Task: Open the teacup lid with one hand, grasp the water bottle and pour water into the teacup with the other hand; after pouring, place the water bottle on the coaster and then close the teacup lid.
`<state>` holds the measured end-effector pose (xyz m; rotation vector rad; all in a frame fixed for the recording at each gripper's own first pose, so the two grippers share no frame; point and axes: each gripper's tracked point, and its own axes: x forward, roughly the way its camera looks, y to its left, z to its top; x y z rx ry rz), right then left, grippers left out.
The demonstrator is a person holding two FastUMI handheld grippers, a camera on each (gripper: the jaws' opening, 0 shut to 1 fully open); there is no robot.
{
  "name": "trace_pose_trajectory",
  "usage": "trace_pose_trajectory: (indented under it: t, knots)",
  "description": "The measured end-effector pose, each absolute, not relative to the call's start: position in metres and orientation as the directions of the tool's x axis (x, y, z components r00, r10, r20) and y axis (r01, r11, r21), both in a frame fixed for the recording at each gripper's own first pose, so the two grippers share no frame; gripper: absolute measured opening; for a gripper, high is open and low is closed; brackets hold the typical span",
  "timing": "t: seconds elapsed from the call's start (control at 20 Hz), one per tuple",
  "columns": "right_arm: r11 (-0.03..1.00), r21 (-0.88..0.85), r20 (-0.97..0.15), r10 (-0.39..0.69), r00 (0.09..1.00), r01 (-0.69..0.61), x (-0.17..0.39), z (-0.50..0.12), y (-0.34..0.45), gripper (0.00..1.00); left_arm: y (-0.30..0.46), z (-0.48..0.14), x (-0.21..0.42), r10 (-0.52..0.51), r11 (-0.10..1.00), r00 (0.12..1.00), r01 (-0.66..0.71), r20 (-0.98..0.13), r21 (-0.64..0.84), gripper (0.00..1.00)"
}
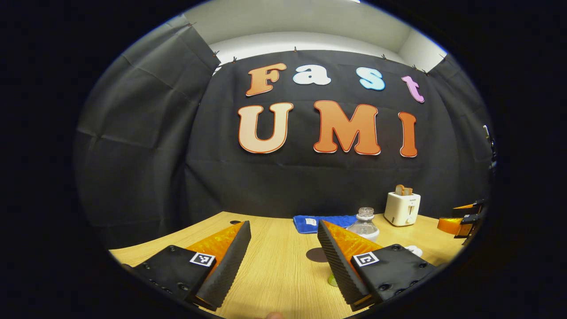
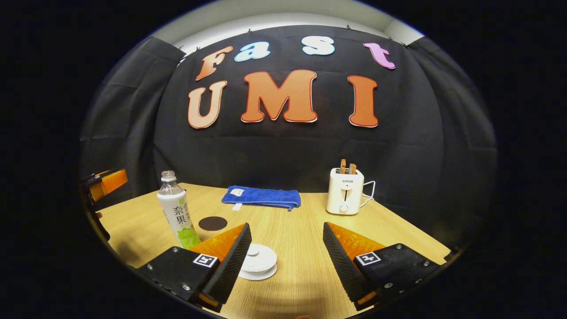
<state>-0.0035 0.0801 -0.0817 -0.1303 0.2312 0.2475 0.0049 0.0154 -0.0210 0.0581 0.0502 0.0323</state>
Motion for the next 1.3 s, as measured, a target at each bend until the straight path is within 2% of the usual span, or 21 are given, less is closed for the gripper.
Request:
trace_pose_trajectory:
  t: [0.4,0.65,1.05,1.2,1.3]
  knots:
    - [0.961,-0.066,-0.272,0.242,0.931,-0.269,0.001,-0.096,0.092,0.97,0.015,-0.024,0.006,0.024,0.997,0.997,-0.019,-0.069,0.068,0.96]
    - [0.952,-0.111,-0.295,0.243,0.924,-0.286,0.01,-0.114,0.106,0.97,0.013,-0.025,0.006,0.016,0.996,0.997,-0.009,-0.076,0.088,0.96]
    - [0.938,-0.1,-0.39,0.271,0.88,-0.333,0.02,-0.158,0.132,0.98,0.01,-0.034,0.01,0.022,0.996,0.996,-0.013,-0.088,0.092,0.96]
    - [0.936,-0.103,-0.404,0.27,0.874,-0.336,0.02,-0.164,0.134,0.95,0.011,-0.036,0.012,0.025,0.995,0.995,-0.016,-0.093,0.093,0.96]
    - [0.935,-0.101,-0.409,0.274,0.871,-0.341,0.02,-0.166,0.136,0.89,0.011,-0.038,0.012,0.027,0.995,0.995,-0.018,-0.095,0.094,0.96]
